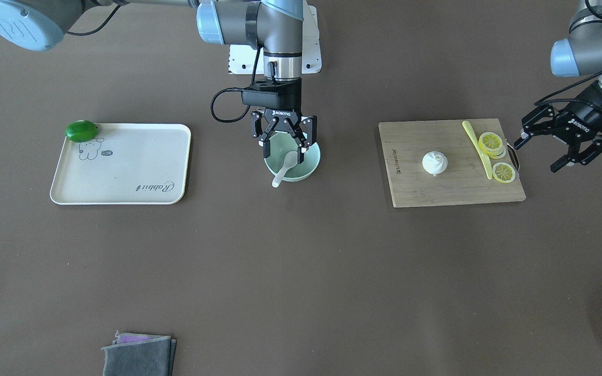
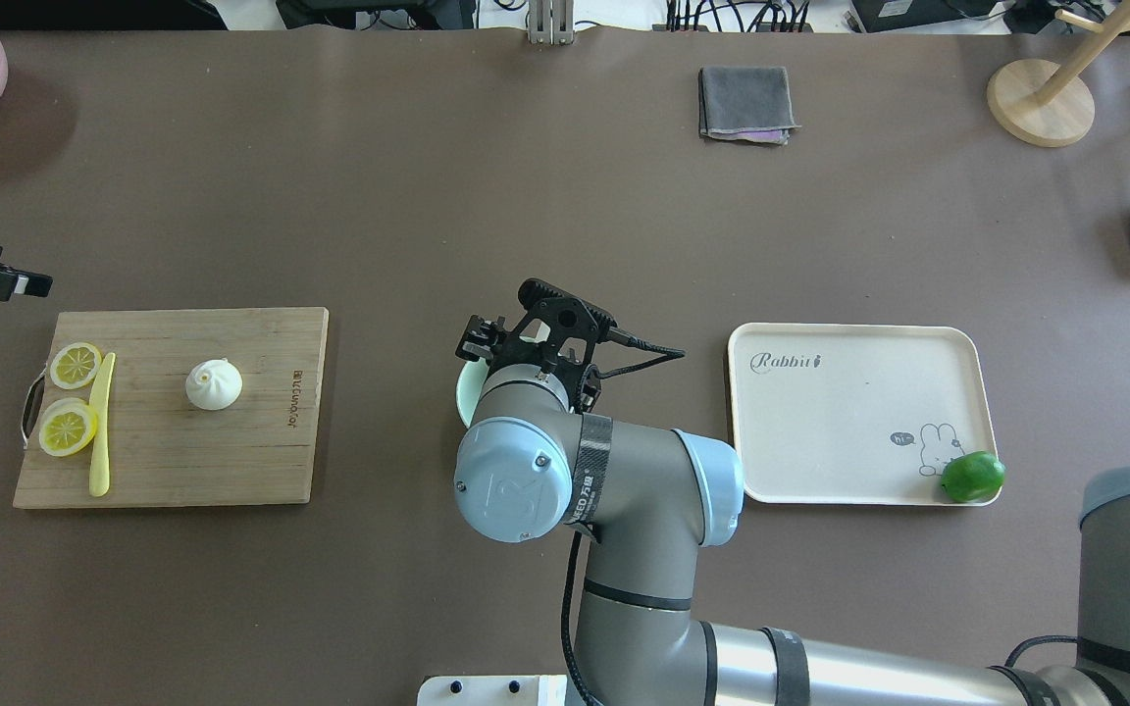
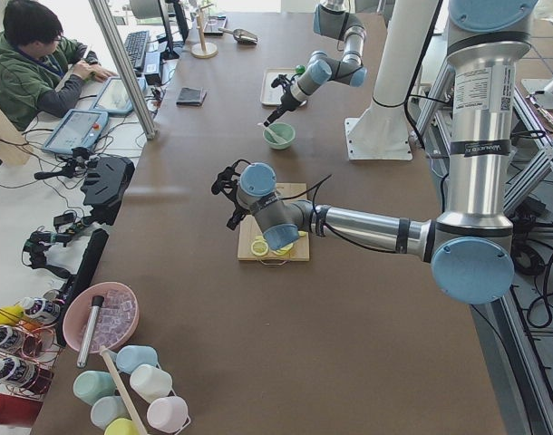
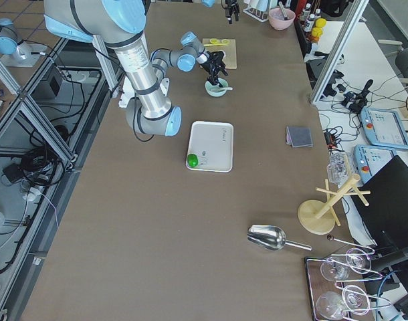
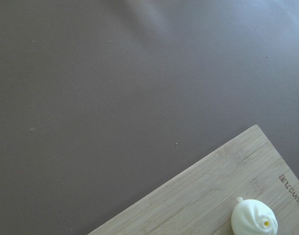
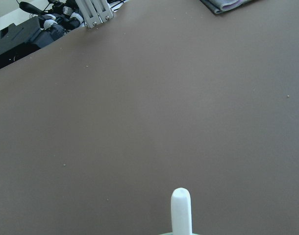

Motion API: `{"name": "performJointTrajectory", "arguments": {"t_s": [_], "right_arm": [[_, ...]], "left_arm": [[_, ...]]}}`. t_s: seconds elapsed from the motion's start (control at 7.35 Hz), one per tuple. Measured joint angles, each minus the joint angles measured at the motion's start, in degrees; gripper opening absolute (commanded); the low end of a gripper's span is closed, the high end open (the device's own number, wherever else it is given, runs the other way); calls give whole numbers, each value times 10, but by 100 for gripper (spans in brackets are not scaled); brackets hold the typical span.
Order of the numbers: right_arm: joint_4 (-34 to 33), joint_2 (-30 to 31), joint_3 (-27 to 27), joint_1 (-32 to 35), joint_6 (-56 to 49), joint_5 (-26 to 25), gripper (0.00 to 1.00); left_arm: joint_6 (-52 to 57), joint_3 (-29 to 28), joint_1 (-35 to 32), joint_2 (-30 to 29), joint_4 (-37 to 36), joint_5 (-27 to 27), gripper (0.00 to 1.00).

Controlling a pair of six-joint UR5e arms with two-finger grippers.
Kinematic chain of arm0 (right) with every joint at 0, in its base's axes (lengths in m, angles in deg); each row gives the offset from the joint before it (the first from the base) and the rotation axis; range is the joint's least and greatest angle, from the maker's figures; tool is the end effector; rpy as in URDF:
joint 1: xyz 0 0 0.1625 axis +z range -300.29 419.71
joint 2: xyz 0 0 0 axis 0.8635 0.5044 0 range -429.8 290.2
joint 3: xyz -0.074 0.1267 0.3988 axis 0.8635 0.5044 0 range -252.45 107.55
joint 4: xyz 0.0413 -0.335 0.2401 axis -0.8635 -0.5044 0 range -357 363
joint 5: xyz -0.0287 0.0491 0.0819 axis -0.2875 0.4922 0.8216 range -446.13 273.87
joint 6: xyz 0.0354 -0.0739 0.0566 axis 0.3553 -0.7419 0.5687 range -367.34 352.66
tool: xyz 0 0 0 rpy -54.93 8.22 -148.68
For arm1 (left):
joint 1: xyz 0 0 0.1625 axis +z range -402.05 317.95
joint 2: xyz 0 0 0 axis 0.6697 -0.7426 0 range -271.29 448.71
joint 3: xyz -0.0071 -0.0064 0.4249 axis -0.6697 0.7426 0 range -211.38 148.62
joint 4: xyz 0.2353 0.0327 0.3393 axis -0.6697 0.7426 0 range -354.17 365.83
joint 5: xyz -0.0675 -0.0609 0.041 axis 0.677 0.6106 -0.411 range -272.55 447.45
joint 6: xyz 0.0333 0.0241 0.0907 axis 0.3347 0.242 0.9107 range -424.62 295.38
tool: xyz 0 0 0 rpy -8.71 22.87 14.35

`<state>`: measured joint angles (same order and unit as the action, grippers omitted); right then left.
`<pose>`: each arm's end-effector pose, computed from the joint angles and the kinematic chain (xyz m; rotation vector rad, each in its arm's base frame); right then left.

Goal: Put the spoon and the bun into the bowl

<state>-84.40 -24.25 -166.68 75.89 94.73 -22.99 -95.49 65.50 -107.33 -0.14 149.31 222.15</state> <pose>-0.6112 -0.3630 0.1491 0.4767 -0.8777 0.6617 0.1489 -0.4748 0.4988 0.5339 1.0791 0.3082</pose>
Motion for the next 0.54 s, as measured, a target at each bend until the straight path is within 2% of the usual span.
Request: {"name": "performJointTrajectory", "arguments": {"t_s": [0.14, 0.27, 0.54], "right_arm": [[-2, 22, -41, 20, -39, 39, 100], [-3, 49, -79, 47, -86, 84, 100], [0, 118, -148, 125, -213, 197, 100]], "left_arm": [[-24, 10, 12, -2, 3, -7, 99], [-37, 24, 39, -3, 5, -38, 99], [-45, 43, 146, -4, 7, -187, 98]]}}
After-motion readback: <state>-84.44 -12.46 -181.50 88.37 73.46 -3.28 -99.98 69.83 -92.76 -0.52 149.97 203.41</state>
